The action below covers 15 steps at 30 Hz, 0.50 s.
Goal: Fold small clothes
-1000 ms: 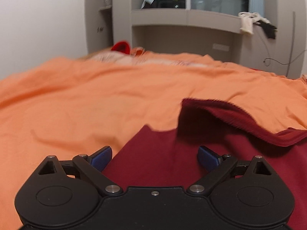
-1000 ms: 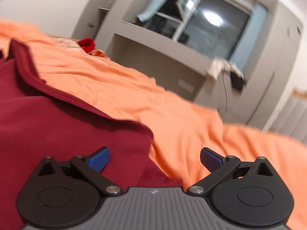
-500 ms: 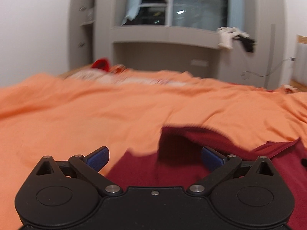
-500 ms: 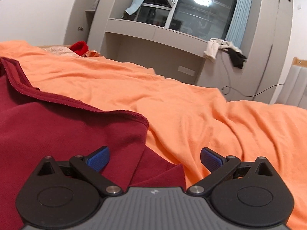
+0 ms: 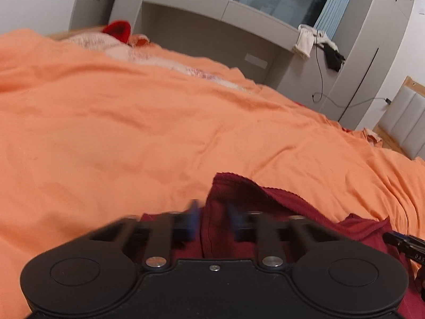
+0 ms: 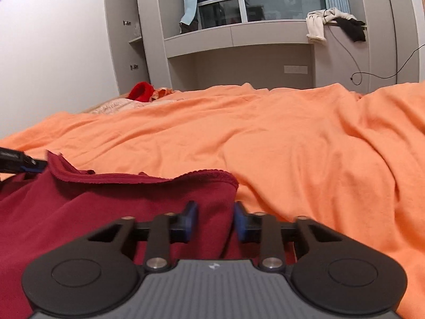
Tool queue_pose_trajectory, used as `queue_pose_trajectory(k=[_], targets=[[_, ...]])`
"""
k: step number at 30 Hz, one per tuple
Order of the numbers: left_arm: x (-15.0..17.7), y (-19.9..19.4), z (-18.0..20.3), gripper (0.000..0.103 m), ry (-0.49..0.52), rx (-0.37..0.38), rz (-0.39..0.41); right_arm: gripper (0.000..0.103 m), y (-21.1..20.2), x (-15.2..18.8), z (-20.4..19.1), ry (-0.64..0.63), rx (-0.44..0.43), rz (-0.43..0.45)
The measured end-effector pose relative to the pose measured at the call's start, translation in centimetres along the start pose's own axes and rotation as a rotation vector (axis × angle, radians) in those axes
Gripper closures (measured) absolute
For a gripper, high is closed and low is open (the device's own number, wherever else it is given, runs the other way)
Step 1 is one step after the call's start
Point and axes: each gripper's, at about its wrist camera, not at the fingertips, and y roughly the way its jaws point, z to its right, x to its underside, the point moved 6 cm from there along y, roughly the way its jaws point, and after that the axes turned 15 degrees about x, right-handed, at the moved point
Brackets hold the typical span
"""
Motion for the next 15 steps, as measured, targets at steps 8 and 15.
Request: queue_pose_trajectory(k=[8,15], targets=[[-1.4,-2.9,0.4,0.100,-0.010,-0.123,0.131,0.098,-2.5,-0.8,1.7,0.083,0.048,0.086],[-0.8,-1.7,-0.3,0.100,-0.025,-0.182,0.096,0.098,-1.9,0.0,1.1,0.062,0.096,0.041]])
